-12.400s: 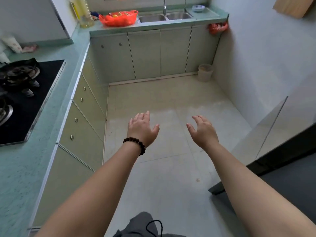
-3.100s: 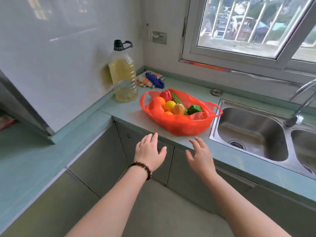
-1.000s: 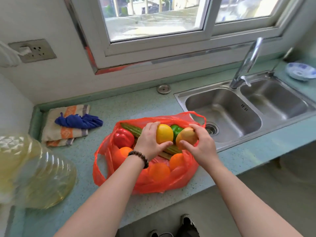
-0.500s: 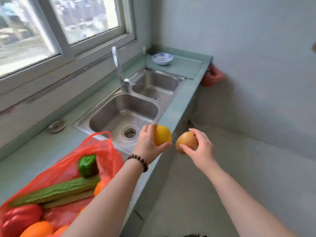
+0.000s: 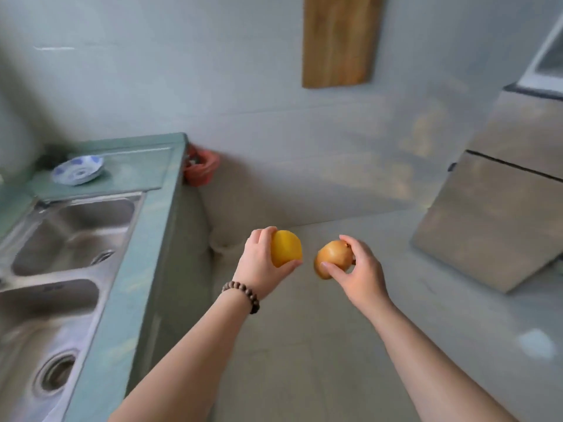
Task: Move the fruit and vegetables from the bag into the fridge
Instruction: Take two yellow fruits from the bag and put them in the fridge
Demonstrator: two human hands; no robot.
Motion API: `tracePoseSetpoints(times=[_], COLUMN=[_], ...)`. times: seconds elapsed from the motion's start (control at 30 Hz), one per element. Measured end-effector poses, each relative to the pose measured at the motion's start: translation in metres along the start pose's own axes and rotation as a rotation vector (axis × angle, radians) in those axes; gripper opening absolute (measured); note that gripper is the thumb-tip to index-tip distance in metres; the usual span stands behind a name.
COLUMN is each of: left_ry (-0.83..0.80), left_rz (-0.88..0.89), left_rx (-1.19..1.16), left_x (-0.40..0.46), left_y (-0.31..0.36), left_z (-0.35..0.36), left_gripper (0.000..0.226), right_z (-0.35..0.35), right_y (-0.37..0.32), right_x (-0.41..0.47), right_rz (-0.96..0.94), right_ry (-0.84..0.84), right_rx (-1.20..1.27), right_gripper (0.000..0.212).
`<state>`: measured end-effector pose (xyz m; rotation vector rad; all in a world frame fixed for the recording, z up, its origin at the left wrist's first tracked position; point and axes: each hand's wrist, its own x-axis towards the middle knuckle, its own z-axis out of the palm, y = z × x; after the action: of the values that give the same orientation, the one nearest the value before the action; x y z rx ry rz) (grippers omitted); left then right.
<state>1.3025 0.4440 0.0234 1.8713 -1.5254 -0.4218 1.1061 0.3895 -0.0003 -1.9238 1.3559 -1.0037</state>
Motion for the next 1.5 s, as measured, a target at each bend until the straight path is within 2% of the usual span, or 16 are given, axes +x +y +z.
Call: tracePoseSetpoints(times=[0.33, 0.67, 0.87, 1.13, 1.37, 1.5], left_ry=[-0.287, -0.510, -0.547, -0.563, -0.583, -0.619], left_rz=[0.262, 0.418, 0.458, 0.625, 0.736, 0.783], left_rx=[-0.071, -0.115, -0.182, -0.207, -0.250, -0.295], left_x=[0.111, 0.207, 0.311, 0.462, 0.544, 0.570], left_y=[0.141, 0.239, 0.283, 0.358, 0.430, 0.482], left_z=[0.149, 0.270, 0.332, 0.386, 0.441, 0.478], left_gripper=[0.084, 0.085, 0.083, 0.081, 0.079, 0.077], right_z=[-0.153, -0.237, -0.278, -0.334, -0.410, -0.471], right_y=[0.116, 0.199, 0.244, 0.278, 0.304, 0.316], right_x=[0.038, 0.089, 0.180, 0.326, 0.393, 0.415], right_rz=[0.221, 0.396, 0.436, 0.430, 0.474, 0.380], right_ry=[0.329, 0.520, 0.668, 0.805, 0.940, 1.012], right_rx=[-0.108, -0.210, -0.228, -0.227, -0.262, -0.313], right_gripper=[0.064, 0.064, 0.063, 0.062, 0.065, 0.060])
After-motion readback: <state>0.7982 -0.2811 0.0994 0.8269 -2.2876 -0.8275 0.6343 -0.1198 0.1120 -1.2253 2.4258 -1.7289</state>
